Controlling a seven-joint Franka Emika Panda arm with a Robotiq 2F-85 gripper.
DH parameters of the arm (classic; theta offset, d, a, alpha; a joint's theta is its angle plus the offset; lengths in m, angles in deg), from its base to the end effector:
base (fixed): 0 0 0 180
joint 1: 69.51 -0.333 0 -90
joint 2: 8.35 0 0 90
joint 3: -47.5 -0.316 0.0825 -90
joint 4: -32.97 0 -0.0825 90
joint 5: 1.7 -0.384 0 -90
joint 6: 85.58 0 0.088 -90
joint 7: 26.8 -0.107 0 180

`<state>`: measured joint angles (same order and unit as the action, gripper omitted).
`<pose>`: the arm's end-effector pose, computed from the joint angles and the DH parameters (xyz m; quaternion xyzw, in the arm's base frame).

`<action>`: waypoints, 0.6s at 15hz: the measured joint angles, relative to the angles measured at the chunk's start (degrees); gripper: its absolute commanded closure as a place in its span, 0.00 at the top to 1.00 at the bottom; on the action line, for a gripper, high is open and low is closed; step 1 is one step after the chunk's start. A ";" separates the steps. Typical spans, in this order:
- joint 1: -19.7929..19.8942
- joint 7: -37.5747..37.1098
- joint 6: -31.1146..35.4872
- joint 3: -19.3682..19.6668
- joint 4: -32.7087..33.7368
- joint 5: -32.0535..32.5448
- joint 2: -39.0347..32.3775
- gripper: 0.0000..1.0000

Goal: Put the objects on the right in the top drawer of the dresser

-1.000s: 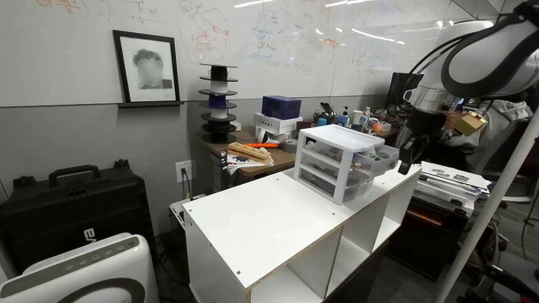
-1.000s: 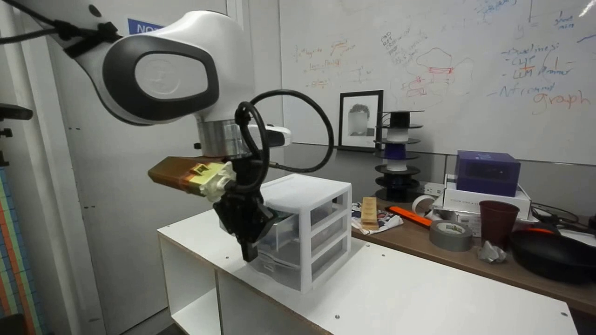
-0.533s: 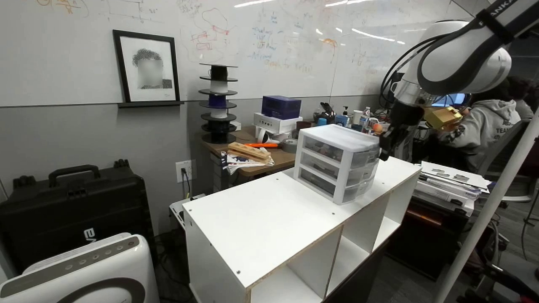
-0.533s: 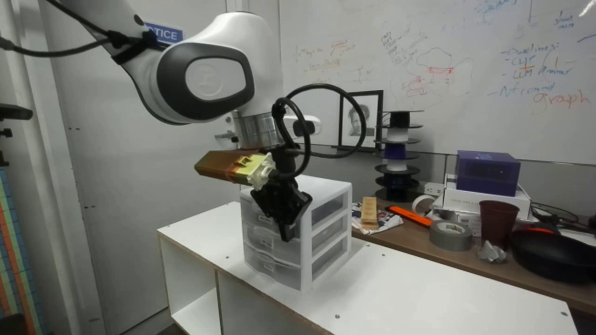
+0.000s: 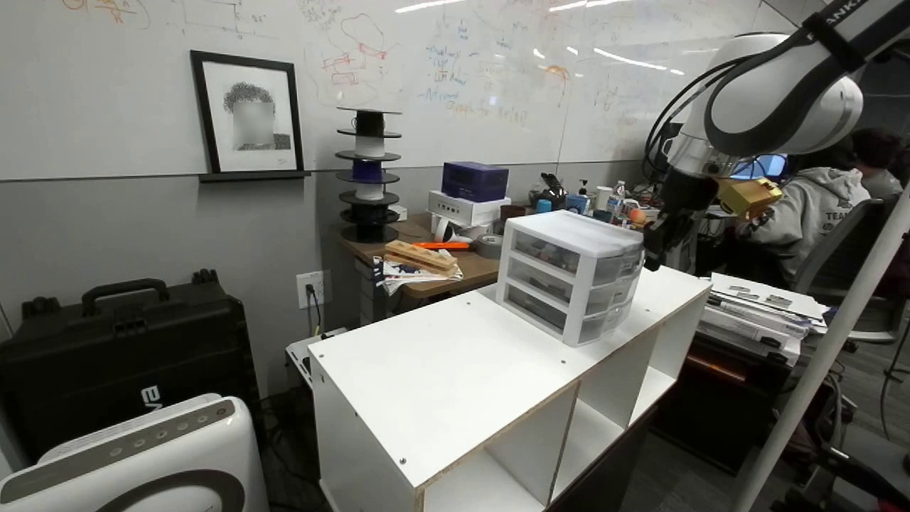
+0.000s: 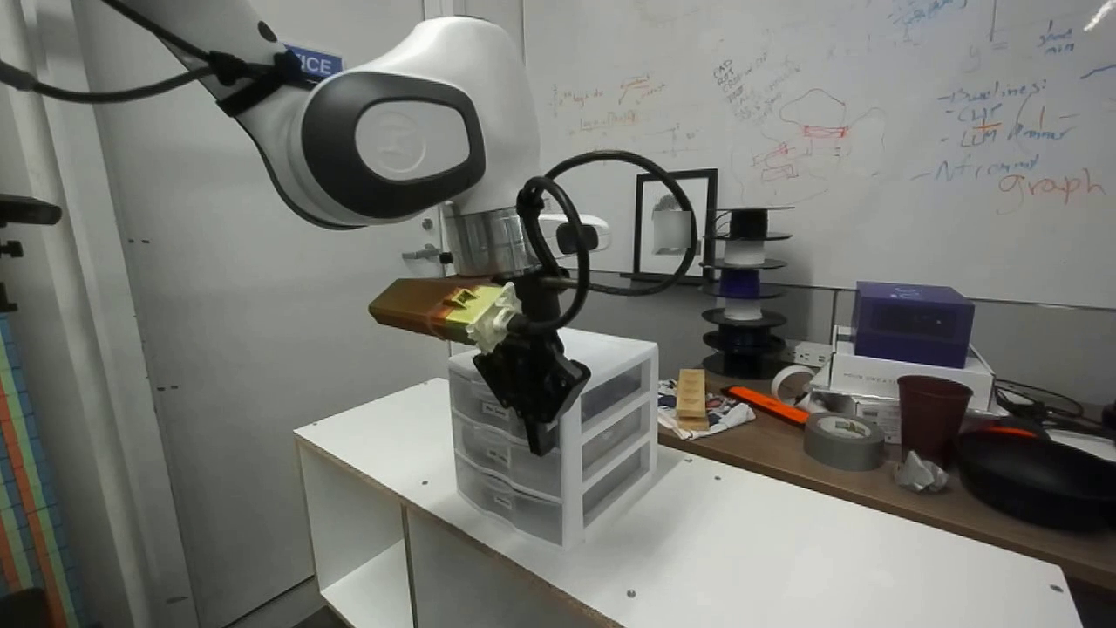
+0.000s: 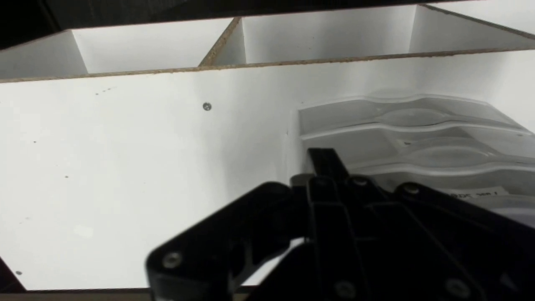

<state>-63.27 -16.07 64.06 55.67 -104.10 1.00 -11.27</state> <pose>0.4973 -0.1268 0.3128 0.9962 -0.0123 0.0785 0.0351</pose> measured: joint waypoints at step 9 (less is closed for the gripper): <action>1.12 -1.19 -27.79 0.11 -1.10 2.22 21.61 1.00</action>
<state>-62.16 -17.26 36.27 55.78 -105.19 3.21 10.34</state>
